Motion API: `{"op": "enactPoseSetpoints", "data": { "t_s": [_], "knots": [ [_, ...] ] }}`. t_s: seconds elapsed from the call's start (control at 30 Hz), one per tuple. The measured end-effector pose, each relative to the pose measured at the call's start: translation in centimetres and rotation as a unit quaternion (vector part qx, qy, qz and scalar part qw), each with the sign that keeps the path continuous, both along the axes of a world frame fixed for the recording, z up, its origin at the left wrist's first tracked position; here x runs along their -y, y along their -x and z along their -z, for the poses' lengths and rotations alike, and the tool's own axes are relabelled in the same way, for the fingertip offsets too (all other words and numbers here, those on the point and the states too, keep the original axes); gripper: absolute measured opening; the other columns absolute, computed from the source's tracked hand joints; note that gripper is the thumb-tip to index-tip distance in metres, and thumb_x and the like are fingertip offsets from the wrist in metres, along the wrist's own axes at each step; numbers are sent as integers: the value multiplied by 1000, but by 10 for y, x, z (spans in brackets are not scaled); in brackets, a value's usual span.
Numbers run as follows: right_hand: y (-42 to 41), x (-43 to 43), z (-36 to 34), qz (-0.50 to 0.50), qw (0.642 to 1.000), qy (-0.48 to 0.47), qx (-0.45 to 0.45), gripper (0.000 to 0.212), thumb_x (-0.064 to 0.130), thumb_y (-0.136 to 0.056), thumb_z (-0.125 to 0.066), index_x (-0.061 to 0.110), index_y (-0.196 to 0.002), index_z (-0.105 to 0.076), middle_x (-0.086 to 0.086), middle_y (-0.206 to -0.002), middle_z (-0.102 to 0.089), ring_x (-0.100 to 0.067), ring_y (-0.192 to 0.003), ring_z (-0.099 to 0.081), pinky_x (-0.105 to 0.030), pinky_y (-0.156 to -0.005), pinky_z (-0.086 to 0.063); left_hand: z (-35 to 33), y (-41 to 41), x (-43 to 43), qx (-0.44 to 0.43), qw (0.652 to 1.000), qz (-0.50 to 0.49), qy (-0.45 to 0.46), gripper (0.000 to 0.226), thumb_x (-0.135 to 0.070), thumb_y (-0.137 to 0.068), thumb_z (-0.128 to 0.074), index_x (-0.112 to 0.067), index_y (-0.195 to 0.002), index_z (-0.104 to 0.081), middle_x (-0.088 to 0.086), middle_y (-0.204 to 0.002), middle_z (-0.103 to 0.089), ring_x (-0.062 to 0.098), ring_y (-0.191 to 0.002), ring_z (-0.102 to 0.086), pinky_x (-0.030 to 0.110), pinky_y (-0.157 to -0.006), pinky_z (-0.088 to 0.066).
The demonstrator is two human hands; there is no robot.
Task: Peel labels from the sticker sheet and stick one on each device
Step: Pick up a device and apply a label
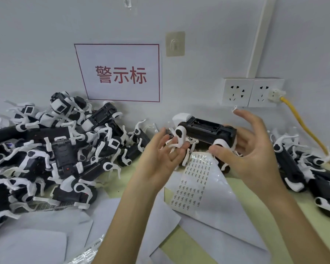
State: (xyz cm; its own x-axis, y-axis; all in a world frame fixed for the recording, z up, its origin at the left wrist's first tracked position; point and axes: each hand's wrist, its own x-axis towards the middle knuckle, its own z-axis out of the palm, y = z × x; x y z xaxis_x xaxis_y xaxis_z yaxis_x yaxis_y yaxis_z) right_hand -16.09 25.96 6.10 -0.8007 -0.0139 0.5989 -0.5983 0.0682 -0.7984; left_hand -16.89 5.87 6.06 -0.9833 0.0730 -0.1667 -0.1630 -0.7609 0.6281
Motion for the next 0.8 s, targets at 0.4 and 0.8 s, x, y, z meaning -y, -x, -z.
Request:
{"op": "enactPoseSetpoints", "data": {
  "t_s": [0.4, 0.8],
  "knots": [
    [-7, -18, -18, -127, 986, -20, 107, 78, 39, -64, -80, 30, -135, -50, -15, -99, -76, -31, -78, -70, -29, -66, -56, -11, -21, -5, -304, 779, 207, 508, 58, -19, -84, -82, -32, -133, -53, -17, -109, -74, 4, -101, -72, 20, -80, -58],
    [-8, -23, -22, -68, 988, -81, 114, 64, 62, -77, -72, 30, -130, -56, 2, -116, -75, -18, -100, -73, -31, -87, -58, -11, -26, -9, -251, 816, 224, 469, 25, -59, -93, -56, -40, -102, -70, -4, -87, -78, 12, -89, -72, 37, -86, -47]
  ]
}}
